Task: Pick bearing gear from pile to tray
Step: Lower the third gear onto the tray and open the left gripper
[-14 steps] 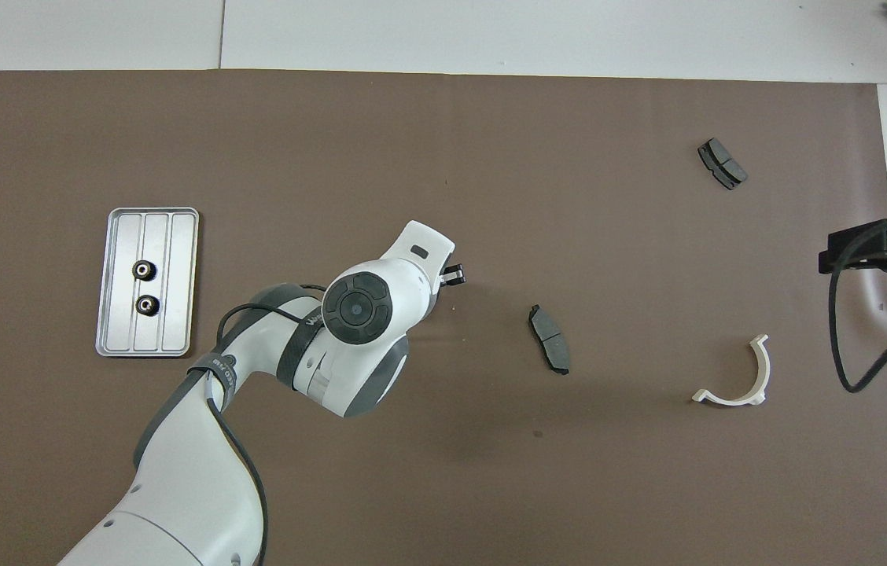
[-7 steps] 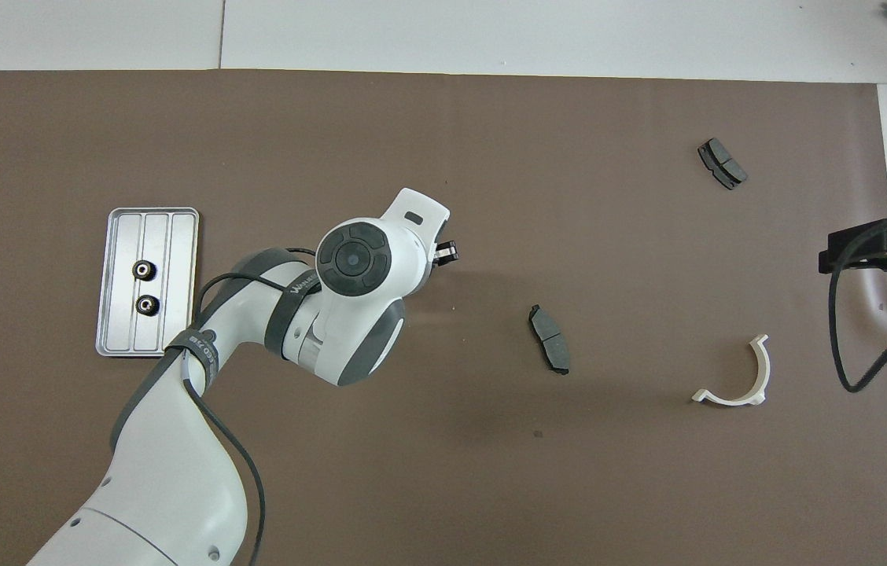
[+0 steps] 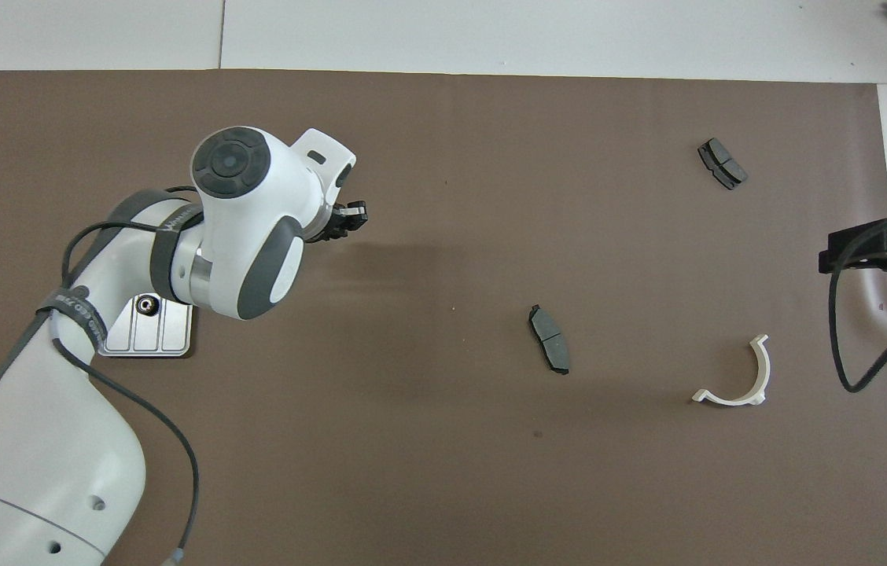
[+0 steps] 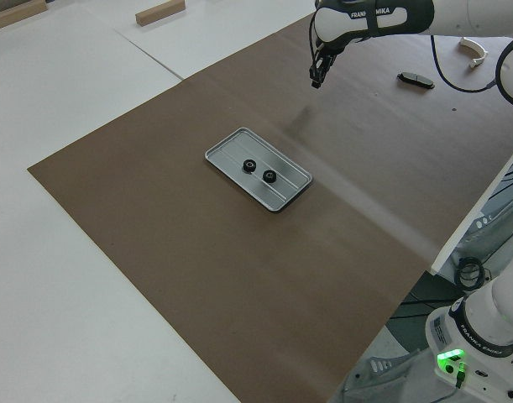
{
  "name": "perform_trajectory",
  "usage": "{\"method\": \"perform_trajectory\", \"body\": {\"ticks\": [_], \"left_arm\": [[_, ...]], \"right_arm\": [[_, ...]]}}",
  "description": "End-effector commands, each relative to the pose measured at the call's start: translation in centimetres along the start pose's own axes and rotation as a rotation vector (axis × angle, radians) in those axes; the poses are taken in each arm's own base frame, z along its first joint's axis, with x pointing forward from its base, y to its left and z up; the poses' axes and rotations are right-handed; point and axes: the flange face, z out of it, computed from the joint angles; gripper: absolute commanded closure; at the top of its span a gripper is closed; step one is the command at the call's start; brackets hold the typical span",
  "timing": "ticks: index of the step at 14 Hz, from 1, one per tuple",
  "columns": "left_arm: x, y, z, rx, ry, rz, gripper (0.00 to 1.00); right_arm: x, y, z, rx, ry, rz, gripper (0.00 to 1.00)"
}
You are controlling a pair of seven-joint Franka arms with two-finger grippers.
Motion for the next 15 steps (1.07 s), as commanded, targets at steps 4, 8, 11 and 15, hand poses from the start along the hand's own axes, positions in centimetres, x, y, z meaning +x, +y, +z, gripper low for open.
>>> {"method": "perform_trajectory", "body": {"ticks": [4, 8, 11, 15], "left_arm": [[1.4, -11.8, -2.0, 0.016, -0.067, 0.185, 0.94], [1.2, -18.5, -1.1, 0.014, -0.093, 0.306, 0.94], [1.0, -21.4, -0.9, 0.01, -0.105, 0.363, 0.93], [-1.0, -22.6, 1.3, 0.018, -0.059, 0.408, 0.89]], "right_arm": [[0.0, -0.1, -0.2, 0.0, 0.009, 0.019, 0.0], [0.0, -0.1, -0.1, 0.0, 0.006, 0.019, 0.0], [0.0, -0.1, 0.0, -0.001, 0.004, 0.019, 0.0], [-0.1, -0.1, -0.1, -0.001, 0.004, 0.019, 0.0]]}}
